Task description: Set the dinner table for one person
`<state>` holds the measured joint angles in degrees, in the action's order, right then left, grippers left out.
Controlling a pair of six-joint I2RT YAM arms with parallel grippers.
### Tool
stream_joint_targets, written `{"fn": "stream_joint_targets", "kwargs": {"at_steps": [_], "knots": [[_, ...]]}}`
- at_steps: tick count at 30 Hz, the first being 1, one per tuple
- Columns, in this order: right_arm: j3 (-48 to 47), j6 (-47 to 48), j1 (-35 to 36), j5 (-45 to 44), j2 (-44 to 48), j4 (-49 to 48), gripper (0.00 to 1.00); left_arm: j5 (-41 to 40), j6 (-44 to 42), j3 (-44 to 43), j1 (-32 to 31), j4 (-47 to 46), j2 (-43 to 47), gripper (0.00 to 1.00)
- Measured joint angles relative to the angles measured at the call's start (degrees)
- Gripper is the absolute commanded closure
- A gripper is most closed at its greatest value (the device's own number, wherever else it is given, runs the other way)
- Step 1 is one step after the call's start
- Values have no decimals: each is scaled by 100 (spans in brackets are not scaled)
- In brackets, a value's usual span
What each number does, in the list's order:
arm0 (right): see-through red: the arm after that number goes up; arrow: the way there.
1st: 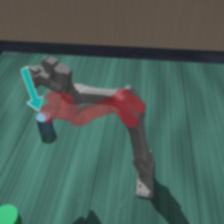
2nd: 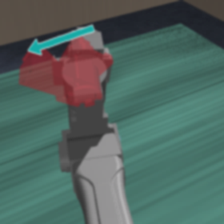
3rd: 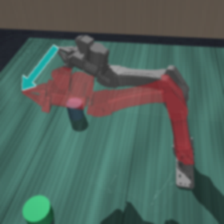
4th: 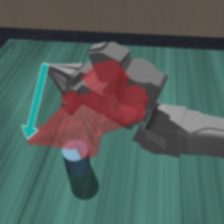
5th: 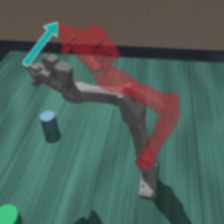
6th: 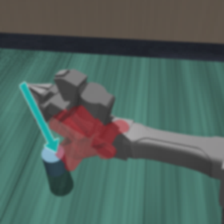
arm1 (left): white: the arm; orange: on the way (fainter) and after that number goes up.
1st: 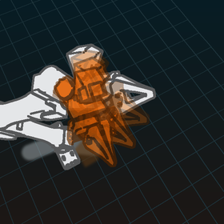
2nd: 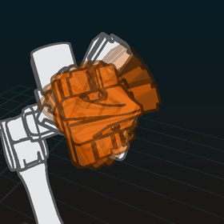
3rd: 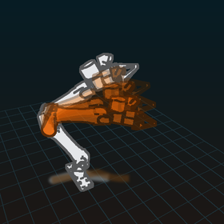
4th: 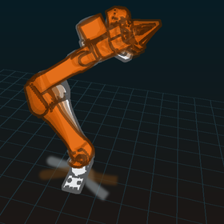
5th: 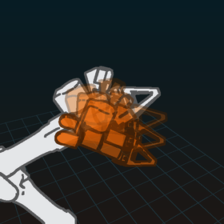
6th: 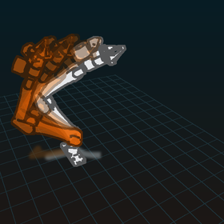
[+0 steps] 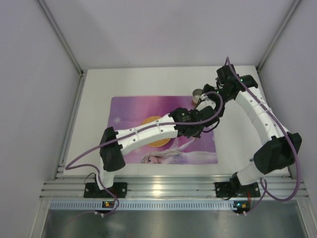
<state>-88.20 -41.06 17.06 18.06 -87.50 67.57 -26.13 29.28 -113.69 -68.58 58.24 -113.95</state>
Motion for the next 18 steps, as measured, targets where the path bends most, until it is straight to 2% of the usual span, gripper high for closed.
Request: {"fn": "stream_joint_targets", "kwargs": {"at_steps": [4, 9, 11, 15, 18], "knots": [[-317, 199, -555, 120, -61, 4, 29, -44, 72, 1016, -4, -142, 643, 100], [-164, 542, -1895, -219, 267, 42, 32, -17, 293, 2828, 374, -153, 1740, 100], [201, 570, -2153, -415, 562, 33, 32, 96, 348, 3539, 885, -109, 2267, 100], [1381, 570, -2105, -420, 1318, -11, 32, 424, 221, 4741, 2518, -393, 3388, 100], [2000, 605, -2098, -509, 1550, -24, 32, 667, -116, 5375, 3591, -623, 4050, 100]]}}
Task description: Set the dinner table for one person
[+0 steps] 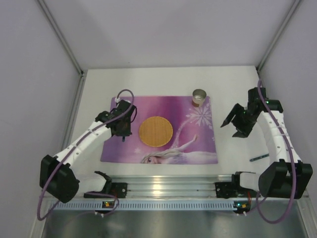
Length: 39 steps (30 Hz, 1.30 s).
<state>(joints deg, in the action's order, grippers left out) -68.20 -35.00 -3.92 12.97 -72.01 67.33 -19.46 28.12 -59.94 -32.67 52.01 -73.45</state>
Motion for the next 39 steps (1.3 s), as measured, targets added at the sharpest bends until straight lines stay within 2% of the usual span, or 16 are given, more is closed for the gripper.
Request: {"fn": "stream_joint_targets", "kwargs": {"at_steps": [3, 8, 12, 18, 19, 20, 21, 24, 25, 26, 27, 32, 39], "knots": [[623, 103, -26, -190, 122, -192, 33, 474, -439, 439, 654, -328, 118, 100], [1373, 184, -151, -282, 227, -396, 33, 1335, -885, 745, 1207, -940, -599, 100], [1412, 243, -201, -382, 415, -501, 33, 1779, -1084, 745, 1572, -1187, -1027, 100], [1410, 400, -417, -765, 501, -533, 31, 2170, -1283, 745, 1875, -1357, -1213, 100], [1405, 426, -455, -876, 501, -529, 31, 2201, -1290, 745, 1884, -1362, -1246, 94], [1388, 450, -492, -1003, 501, -509, 30, 2225, -1298, 745, 1888, -1366, -1285, 71], [1357, 468, -531, -1143, 498, -494, 29, 2240, -1318, 743, 1891, -1384, -1314, 63], [1217, 520, -732, -1600, 487, -468, 28, 2302, -1329, 739, 1893, -1379, -1390, 28], [1185, 525, -831, -1714, 474, -470, 28, 2310, -1340, 728, 1893, -1368, -1410, 21], [1180, 525, -979, -1805, 466, -487, 28, 2319, -1335, 710, 1895, -1349, -1423, 8], [1185, 522, -1119, -1869, 450, -474, 28, 2332, -1331, 688, 1902, -1322, -1429, 2], [1303, 428, -1937, -2197, 385, -472, 29, 2415, -1255, 546, 1912, -1226, -1423, 2], [1622, 125, -2719, -2496, 225, -610, 30, 2439, -1185, 162, 1912, -907, -1327, 4]]}}
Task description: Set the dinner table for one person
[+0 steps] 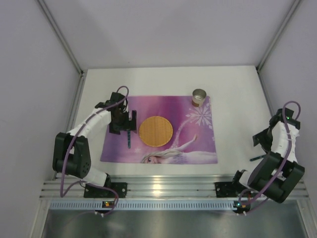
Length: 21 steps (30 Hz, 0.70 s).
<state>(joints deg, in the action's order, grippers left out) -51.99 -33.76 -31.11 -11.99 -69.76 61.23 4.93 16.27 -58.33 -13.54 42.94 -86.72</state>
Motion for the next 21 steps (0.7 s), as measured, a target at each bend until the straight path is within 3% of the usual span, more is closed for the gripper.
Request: {"fn": "stream_joint_targets", "kwargs": {"at_steps": [13, 16, 17, 18, 21], "knots": [[857, -518, -461, -52, -918, -1121, 39, 337, -4, -308, 2, 262, 396, 8], [986, -627, -490, -61, -953, -1445, 49, 345, -31, -306, 0, 334, 487, 8], [999, -647, -501, -68, -975, -1545, 63, 345, -39, -302, 2, 367, 522, 8], [999, -636, -509, -74, -1005, -1611, 67, 343, -46, -295, 2, 391, 557, 8], [997, -688, -535, -76, -1102, -1810, 73, 334, -63, -275, 2, 466, 695, 8]]}}
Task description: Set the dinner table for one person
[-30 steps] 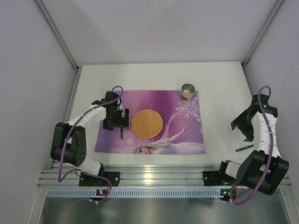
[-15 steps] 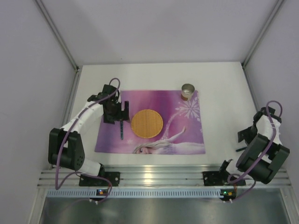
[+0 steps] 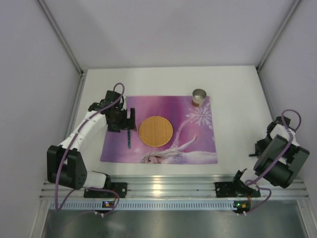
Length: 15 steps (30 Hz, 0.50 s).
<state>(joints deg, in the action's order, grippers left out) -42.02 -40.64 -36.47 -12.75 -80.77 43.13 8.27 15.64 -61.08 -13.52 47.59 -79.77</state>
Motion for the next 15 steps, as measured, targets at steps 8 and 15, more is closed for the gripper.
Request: {"fn": "stream_joint_targets", "kwargs": {"at_steps": [8, 15], "knots": [[199, 70, -9, -46, 221, -424, 85, -129, -17, 140, 0, 133, 354, 8], [190, 262, 66, 33, 195, -529, 100, -212, -17, 153, 0, 175, 398, 8]]}}
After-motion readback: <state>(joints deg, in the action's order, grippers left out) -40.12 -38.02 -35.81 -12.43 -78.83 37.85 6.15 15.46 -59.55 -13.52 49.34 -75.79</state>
